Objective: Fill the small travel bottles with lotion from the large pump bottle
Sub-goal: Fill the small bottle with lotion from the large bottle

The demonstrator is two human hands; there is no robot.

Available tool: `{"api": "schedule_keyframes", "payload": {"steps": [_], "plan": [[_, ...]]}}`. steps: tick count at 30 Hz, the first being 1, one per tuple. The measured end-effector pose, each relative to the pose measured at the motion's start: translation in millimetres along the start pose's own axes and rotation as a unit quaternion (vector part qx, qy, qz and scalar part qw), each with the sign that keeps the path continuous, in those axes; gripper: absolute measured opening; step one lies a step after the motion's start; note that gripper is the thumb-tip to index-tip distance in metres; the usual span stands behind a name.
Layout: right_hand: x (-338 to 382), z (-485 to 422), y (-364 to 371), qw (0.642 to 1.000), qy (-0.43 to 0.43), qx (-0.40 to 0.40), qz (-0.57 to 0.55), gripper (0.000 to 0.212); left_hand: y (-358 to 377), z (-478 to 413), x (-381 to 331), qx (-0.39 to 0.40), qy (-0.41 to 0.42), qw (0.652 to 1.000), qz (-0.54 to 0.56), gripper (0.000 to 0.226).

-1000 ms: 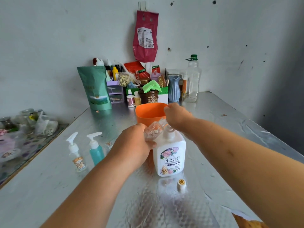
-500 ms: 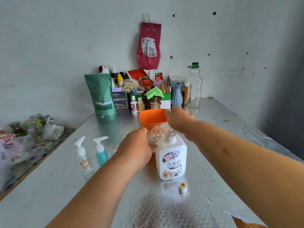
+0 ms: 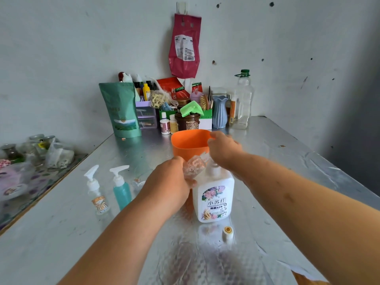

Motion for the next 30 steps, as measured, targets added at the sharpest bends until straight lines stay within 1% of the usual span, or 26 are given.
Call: {"api": "schedule_keyframes", "payload": {"steps": [3, 6, 8, 11, 15, 17, 23, 25, 27, 30], "plan": [[2.3, 5.8, -0.9, 1.000, -0.009, 0.002, -0.008, 0.052, 2.9, 2.4, 1.1, 0.006, -0.003, 1.000, 0.000, 0.029], [4.6, 7.0, -6.5, 1.000, 0.003, 0.003, -0.005, 0.048, 0.3, 3.0, -0.3, 0.012, -0.008, 1.000, 0.001, 0.031], [6.3, 6.2, -11.5, 1.000, 0.007, -0.010, -0.004, 0.044, -3.7, 4.2, -1.5, 0.013, -0.011, 1.000, 0.007, 0.033], [9.4, 6.7, -18.7, 0.999, 0.002, -0.031, -0.017, 0.048, -6.5, 4.2, -3.2, 0.016, -0.014, 1.000, 0.012, 0.036], [13.0, 12.3, -25.4, 1.000, -0.026, 0.002, 0.017, 0.042, -7.1, 1.5, -3.6, 0.007, -0.014, 1.000, 0.011, 0.037], [12.0, 12.3, -25.0, 0.999, -0.032, 0.012, 0.014, 0.041, -6.4, 0.7, -3.6, 0.006, -0.013, 1.000, 0.009, 0.036], [6.5, 6.4, -16.0, 0.999, -0.038, 0.003, 0.002, 0.042, -3.4, -2.4, -2.7, 0.006, -0.005, 1.000, 0.010, 0.037], [2.0, 1.6, -10.4, 0.999, -0.031, -0.006, -0.007, 0.045, -1.4, -2.5, -1.2, 0.005, -0.003, 1.000, 0.010, 0.035], [-3.0, -1.9, -2.2, 0.999, -0.001, -0.019, -0.044, 0.049, 0.9, -2.5, -0.2, 0.003, 0.001, 1.000, 0.001, 0.032], [-3.1, 2.6, 2.9, 0.998, 0.011, -0.026, -0.060, 0.049, 4.4, 0.4, 0.8, 0.012, -0.002, 1.000, -0.008, 0.031]]}}
Point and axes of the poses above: each hand's wrist, its own z-axis away from the middle knuckle, its own y-axis out of the palm, x = y × z, the point moved 5 cm from there along -z, towards the middle knuckle, and after that the axes turned 13 degrees about -x, right-handed, at the moved point
